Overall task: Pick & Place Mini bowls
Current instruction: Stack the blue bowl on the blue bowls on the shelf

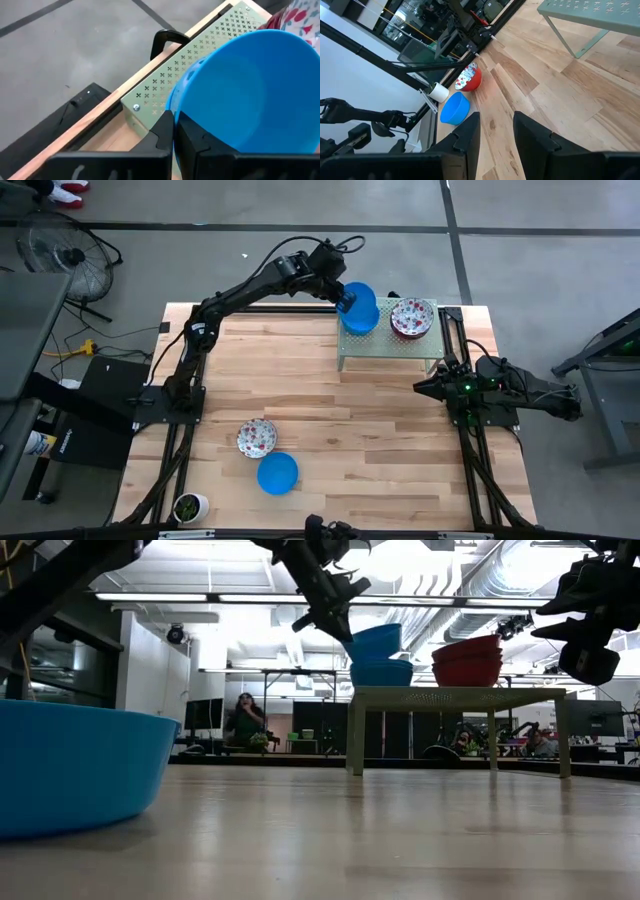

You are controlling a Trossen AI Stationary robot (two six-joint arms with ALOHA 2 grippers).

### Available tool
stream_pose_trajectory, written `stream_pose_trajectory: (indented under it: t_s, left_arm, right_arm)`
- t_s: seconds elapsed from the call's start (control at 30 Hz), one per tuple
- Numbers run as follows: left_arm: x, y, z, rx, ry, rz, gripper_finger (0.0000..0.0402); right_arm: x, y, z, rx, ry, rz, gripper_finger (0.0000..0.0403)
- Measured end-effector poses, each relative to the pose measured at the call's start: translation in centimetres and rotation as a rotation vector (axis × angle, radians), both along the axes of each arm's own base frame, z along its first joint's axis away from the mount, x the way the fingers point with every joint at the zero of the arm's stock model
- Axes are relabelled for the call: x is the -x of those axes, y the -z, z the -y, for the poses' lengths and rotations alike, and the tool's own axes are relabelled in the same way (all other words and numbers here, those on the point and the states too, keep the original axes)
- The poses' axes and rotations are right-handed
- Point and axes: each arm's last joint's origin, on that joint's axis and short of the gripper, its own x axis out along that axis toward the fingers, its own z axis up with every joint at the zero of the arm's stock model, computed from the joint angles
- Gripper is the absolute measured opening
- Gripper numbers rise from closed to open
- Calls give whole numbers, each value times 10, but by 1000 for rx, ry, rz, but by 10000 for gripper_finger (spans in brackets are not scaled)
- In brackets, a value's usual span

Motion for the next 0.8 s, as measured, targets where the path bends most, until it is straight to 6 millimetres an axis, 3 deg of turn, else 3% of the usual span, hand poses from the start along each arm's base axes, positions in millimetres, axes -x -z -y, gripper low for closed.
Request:
stream_pose_trajectory:
  t_s: [0.43, 0.8]
  left_arm:
    - [-12, 22, -2, 50, -23, -28, 0]
    - [-13, 17, -2, 35, 12, -6, 29]
  right_arm:
    - [0, 0, 0, 0, 0, 0, 105]
    - [0, 0, 0, 0, 0, 0, 105]
